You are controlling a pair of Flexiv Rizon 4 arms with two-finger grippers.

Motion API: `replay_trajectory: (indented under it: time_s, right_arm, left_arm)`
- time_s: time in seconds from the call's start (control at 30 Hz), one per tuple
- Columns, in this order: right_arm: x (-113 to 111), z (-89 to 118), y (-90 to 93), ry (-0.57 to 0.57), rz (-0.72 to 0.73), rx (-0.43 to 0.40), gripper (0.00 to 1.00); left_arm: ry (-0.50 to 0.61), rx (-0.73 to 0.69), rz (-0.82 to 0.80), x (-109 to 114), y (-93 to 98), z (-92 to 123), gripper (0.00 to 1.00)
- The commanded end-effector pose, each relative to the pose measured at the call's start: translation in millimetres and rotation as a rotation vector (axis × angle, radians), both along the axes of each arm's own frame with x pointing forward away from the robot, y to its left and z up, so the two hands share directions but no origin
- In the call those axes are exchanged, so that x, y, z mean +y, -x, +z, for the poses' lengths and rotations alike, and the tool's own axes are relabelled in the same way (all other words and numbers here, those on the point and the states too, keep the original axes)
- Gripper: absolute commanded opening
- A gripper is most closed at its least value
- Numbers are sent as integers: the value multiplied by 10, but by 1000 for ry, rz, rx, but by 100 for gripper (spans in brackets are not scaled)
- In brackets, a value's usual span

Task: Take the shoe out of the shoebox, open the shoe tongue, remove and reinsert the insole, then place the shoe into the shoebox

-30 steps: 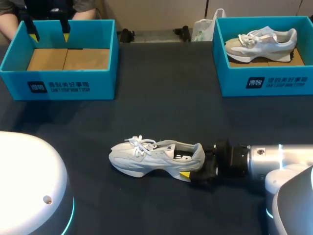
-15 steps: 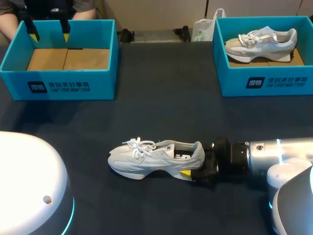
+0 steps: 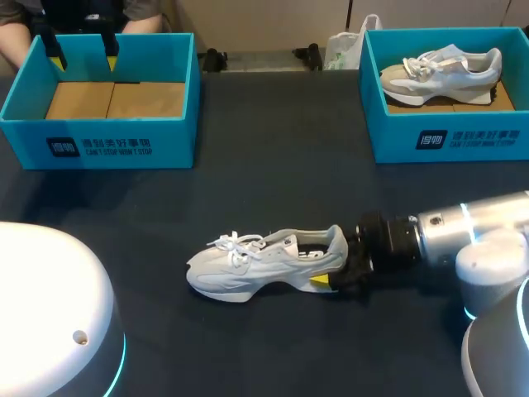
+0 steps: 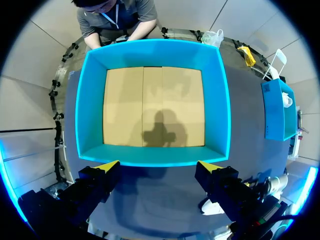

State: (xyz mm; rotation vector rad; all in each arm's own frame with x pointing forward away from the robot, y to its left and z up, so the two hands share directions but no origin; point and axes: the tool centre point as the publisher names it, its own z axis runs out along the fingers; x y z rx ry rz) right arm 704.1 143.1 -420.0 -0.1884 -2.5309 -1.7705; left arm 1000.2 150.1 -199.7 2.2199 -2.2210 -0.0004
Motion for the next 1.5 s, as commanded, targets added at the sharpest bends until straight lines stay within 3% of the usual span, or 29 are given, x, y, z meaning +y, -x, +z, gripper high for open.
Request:
replay_trajectory:
  time_s: [0.03,1.1,1.5]
  right_arm:
    - [-4,-14,-36,-2,29,8,0]
    - [46,0,61,15,-6,-7,0]
    - [46,0,61,15,-6,-7,0]
  left_arm:
    - [0,0,0,0,0,-1,100]
    - [0,0,0,0,0,-1,100]
    - [-17,-82,81,-699,808,142,100]
